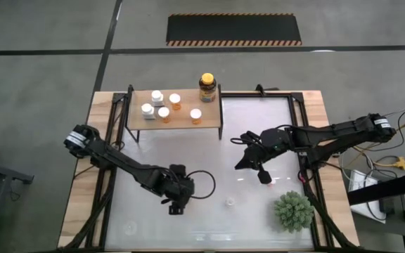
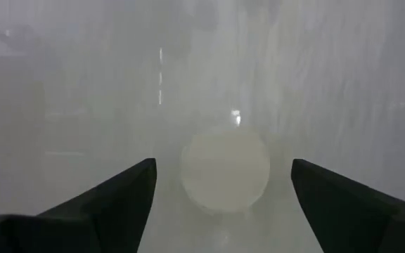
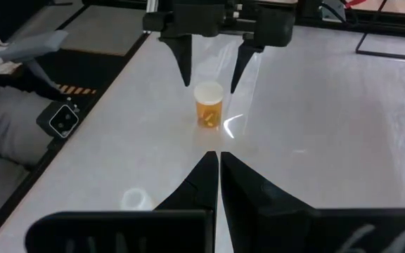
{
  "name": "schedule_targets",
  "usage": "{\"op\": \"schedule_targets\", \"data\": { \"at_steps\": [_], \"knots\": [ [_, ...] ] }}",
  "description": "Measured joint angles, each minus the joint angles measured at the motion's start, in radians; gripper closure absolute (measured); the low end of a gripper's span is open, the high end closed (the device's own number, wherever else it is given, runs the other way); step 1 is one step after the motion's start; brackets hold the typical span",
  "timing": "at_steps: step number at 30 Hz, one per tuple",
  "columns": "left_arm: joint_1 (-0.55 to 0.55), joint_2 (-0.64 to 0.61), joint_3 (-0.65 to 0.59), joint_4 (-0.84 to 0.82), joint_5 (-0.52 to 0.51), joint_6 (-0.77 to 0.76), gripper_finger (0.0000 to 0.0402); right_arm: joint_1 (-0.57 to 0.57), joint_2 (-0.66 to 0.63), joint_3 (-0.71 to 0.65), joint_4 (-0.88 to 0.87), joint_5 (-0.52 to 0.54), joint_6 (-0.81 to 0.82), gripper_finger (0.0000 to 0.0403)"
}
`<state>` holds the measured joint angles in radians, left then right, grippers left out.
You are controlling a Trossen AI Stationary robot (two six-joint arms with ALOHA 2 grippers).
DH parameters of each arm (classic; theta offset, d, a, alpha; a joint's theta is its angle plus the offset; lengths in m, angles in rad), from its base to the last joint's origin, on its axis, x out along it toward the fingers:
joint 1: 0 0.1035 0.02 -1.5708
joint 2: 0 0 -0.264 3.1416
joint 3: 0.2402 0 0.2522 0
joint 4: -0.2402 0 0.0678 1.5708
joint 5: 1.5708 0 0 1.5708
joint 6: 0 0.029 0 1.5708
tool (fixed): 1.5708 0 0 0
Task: Pick and place medicine bottles onto shelf by color
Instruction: Put the orange pill bottle on the shelf
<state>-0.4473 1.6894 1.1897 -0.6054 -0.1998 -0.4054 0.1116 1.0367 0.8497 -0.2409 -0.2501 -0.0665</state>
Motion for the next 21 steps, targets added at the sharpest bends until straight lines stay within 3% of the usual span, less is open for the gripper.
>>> {"op": "schedule_targets", "data": {
  "at_steps": [8, 21],
  "knots": [
    [0.0, 0.017, -0.024, 0.049, 0.005, -0.021, 0.0094, 0.0, 0.0, -0.001, 0.0, 0.0, -0.003, 0.0394],
    [0.0, 0.062, -0.021, 0.053, -0.019, -0.034, 0.0176, 0.0, 0.0, -0.001, -0.001, 0.017, -0.003, 0.0394]
  ]
}}
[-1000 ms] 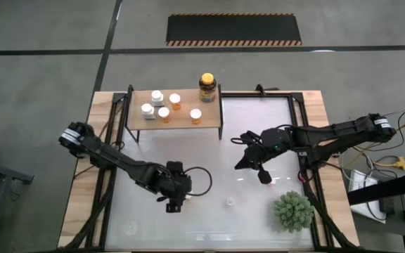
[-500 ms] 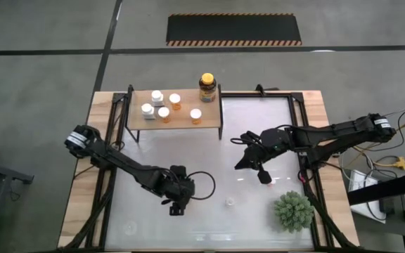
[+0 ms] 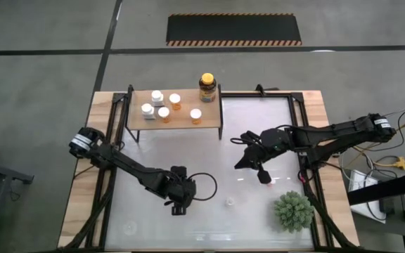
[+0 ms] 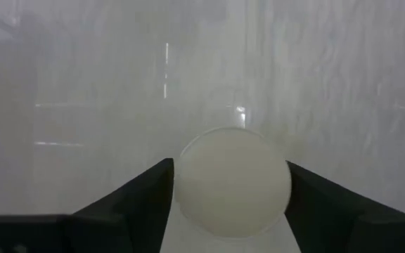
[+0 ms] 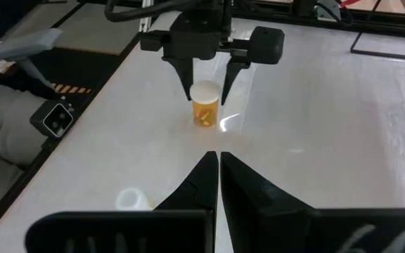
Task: Pick and place medicine bottles onto shelf by color
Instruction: Put the orange pill bottle on the shelf
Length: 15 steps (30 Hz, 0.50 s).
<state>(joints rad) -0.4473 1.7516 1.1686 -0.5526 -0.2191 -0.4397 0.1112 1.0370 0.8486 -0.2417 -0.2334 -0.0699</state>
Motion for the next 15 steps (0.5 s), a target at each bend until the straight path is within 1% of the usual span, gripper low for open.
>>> {"op": "schedule_targets", "data": {
  "at_steps": [6, 11, 15],
  "knots": [
    [0.0, -0.002, 0.012, -0.012, 0.0, 0.0, 0.0217, 0.0, 0.0, 0.0, 0.0, 0.002, 0.0, 0.0394],
    [0.001, -0.034, 0.035, -0.056, 0.0, -0.001, 0.0217, 0.0, 0.0, 0.0, -0.004, 0.002, -0.001, 0.0394],
    [0.015, -0.073, 0.12, -0.198, -0.002, 0.0, 0.0215, 0.0, 0.001, 0.0, -0.013, 0.002, -0.006, 0.0394]
  ]
}}
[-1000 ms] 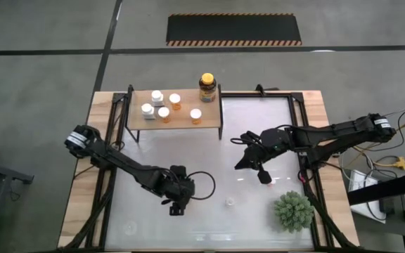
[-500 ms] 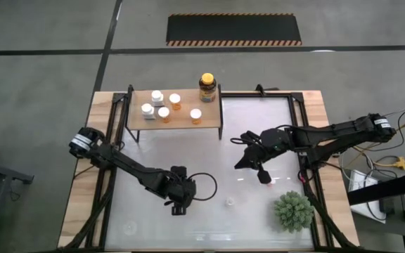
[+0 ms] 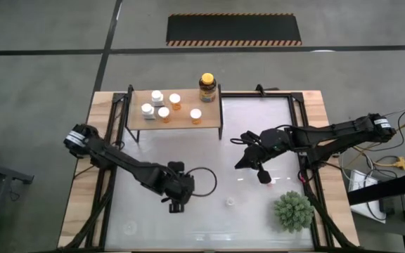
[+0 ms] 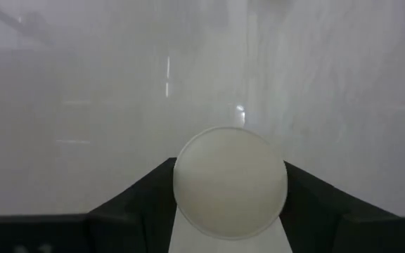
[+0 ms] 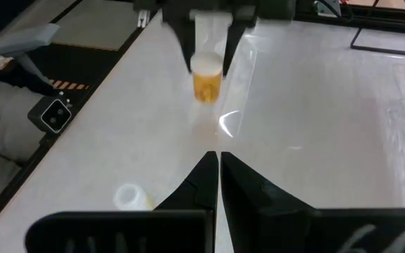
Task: Pick and place medicine bottles onto shelf by color
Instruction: Put the orange pill bottle on the shelf
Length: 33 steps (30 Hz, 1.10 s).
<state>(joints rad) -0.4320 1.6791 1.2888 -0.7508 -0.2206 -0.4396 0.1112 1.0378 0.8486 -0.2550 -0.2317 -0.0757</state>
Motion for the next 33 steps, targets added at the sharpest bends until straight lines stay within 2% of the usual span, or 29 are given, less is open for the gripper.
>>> {"op": "schedule_targets", "data": {
  "at_steps": [7, 15, 20, 29, 33],
  "knots": [
    [0.069, -0.12, 0.199, -0.293, -0.092, 0.002, 0.0213, 0.0, 0.0, 0.0, 0.002, 0.0, -0.006, 0.0394],
    [0.212, -0.284, 0.33, -0.462, -0.257, 0.01, 0.0212, 0.0, 0.0, 0.0, 0.007, 0.0, -0.014, 0.0394],
    [0.371, -0.362, 0.384, -0.542, -0.318, 0.042, 0.0211, 0.0, 0.0, 0.0, 0.007, 0.0, -0.015, 0.0394],
    [0.738, -0.44, 0.406, -0.556, -0.316, 0.259, 0.0211, 0.0, 0.0, 0.0, 0.006, 0.004, -0.003, 0.0394],
    [0.91, -0.43, 0.406, -0.571, -0.267, 0.323, 0.0211, 0.0, 0.0, 0.0, 0.006, 0.024, -0.005, 0.0394]
  ]
}}
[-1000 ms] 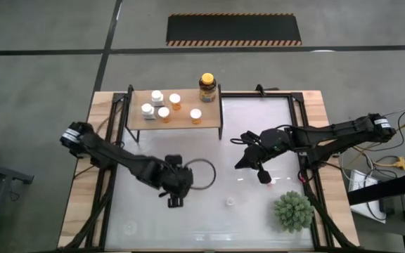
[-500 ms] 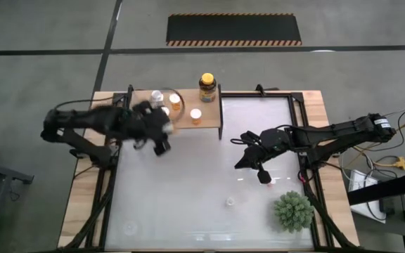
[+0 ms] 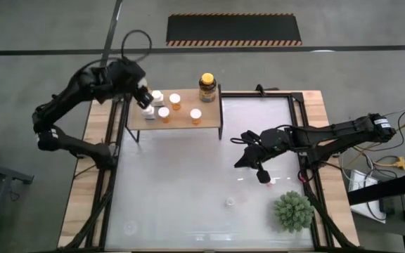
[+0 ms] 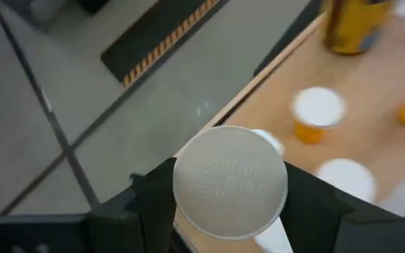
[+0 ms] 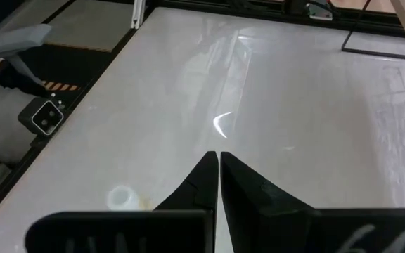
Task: Pick and place medicine bottles onto shelf by color
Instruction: Put the orange pill bottle on the shelf
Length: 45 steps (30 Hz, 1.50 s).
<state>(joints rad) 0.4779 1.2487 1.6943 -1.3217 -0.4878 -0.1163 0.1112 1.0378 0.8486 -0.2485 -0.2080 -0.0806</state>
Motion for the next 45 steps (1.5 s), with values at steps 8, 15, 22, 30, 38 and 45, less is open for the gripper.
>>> {"op": "schedule_targets", "data": {
  "at_steps": [8, 15, 22, 30, 38, 45],
  "knots": [
    [0.248, 0.085, -0.003, 0.003, 0.16, 0.088, 0.0211, 0.0, 0.0, 0.0, 0.0, 0.002, -0.007, 0.0394],
    [0.348, 0.139, -0.05, 0.014, 0.252, 0.098, 0.0211, 0.0, 0.0, 0.0, 0.0, 0.002, -0.007, 0.0394],
    [0.382, 0.129, -0.16, 0.079, 0.253, 0.097, 0.0211, 0.0, 0.0, 0.0, 0.0, 0.001, -0.009, 0.0394],
    [0.387, 0.102, -0.281, 0.164, 0.252, 0.071, 0.021, 0.0, 0.0, 0.0, 0.0, 0.002, -0.007, 0.0394],
    [0.387, 0.1, -0.342, 0.173, 0.249, 0.045, 0.021, 0.0, 0.0, 0.0, 0.0, 0.001, -0.005, 0.0394],
    [0.386, 0.088, -0.361, 0.178, 0.247, 0.044, 0.0199, 0.0, 0.0, 0.0, 0.0, 0.001, -0.005, 0.0394]
  ]
}}
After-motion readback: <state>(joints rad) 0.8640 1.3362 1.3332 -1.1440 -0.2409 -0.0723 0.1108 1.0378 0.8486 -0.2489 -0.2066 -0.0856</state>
